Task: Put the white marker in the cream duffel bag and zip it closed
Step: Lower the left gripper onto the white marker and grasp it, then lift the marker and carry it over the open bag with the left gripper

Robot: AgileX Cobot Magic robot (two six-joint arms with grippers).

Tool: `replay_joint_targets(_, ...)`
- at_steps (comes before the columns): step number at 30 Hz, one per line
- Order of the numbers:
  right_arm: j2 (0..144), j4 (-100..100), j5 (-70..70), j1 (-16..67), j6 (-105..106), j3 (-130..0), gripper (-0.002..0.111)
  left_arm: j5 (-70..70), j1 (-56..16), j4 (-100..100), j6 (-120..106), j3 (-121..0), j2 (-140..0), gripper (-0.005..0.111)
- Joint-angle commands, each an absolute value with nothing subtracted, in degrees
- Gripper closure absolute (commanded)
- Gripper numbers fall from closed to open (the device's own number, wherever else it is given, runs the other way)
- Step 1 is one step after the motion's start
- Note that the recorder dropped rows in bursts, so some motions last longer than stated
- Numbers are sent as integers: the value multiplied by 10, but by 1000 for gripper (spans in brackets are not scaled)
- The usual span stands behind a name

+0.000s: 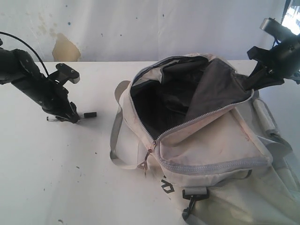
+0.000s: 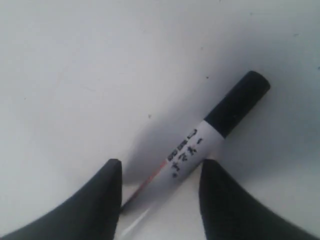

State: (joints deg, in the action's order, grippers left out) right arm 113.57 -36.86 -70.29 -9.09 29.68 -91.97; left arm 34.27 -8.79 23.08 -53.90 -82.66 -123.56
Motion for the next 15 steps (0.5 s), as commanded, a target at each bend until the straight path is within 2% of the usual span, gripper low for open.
replay_joint_targets(1, 1128, -362, -700, -97, 298, -919, 108, 348, -87, 231, -540, -827, -1236, 87)
replay_joint_targets(4, 1128, -362, -700, -97, 298, -919, 108, 350, -87, 231, -540, -827, -1236, 107)
replay_joint_targets(15, 1128, -362, -700, -97, 298, -919, 108, 380, -87, 231, -533, -843, -1220, 107)
